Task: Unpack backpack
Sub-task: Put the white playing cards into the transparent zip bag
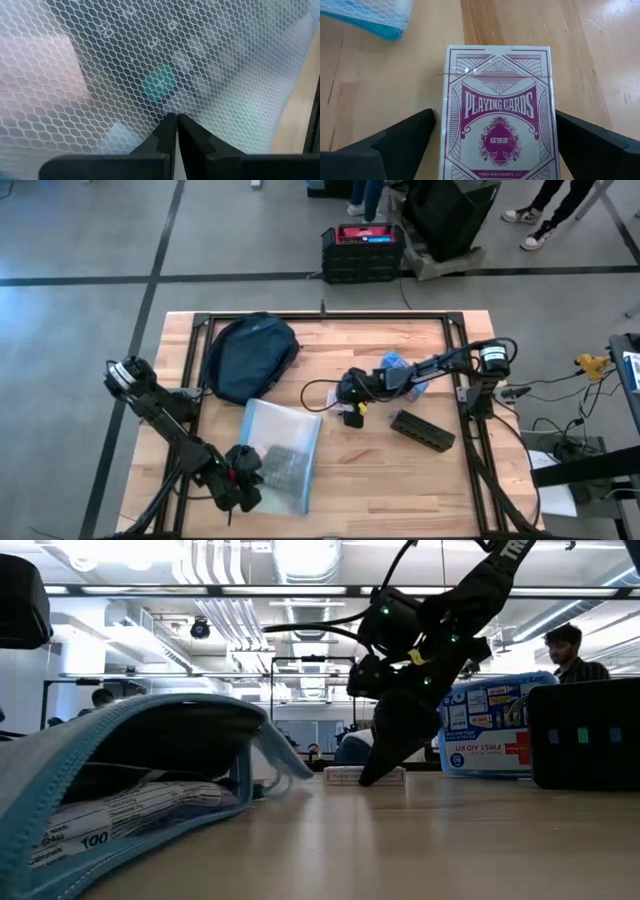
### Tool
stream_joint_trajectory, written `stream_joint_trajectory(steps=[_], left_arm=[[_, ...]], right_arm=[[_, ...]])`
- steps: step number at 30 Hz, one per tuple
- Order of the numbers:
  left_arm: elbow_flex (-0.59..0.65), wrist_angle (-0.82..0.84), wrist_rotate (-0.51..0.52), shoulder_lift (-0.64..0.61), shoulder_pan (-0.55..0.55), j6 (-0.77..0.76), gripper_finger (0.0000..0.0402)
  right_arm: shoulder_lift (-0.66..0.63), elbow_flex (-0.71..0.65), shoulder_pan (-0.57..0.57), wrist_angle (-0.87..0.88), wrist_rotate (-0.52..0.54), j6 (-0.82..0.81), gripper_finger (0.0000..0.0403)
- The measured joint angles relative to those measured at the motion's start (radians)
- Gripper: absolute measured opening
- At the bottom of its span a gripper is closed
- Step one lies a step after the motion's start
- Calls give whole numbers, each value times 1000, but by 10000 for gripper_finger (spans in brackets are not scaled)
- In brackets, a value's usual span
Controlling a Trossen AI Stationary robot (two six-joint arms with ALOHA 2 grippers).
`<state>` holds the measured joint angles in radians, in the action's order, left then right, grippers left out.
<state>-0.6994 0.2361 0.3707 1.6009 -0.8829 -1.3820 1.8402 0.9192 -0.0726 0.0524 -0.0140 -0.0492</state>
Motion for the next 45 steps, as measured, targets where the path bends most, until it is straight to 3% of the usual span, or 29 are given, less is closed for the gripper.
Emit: stream_joint_trajectory(steps=[5, 15, 20, 24, 30, 33, 37, 40, 45], left_arm=[[-3, -43, 32, 3, -1, 54, 5], [-9, -54, 54, 4, 0, 68, 5], [-10, -58, 53, -13, 0, 68, 5], [-51, -10, 62, -47, 2, 97, 5], [-170, 229, 98, -146, -5, 89, 5], [-225, 434, 85, -184, -20, -22, 5], [-215, 609, -29, -198, -34, -216, 5], [-158, 553, -96, -187, -34, -270, 5], [-11, 240, -161, -128, -33, -276, 5]], right_arm=[[-18, -1, 44, 9, 38, -18, 277], [-74, -7, 136, 47, 79, -40, 278], [-165, -9, 267, 123, 58, -96, 278], [-177, -8, 396, 81, 70, -172, 278], [-123, -6, 513, -79, 112, -232, 278], [-65, 31, 532, -99, 111, -239, 278], [45, 131, 546, -72, 107, -210, 278], [119, 237, 545, 24, 103, -163, 278], [218, 415, 533, 129, 75, -58, 278]])
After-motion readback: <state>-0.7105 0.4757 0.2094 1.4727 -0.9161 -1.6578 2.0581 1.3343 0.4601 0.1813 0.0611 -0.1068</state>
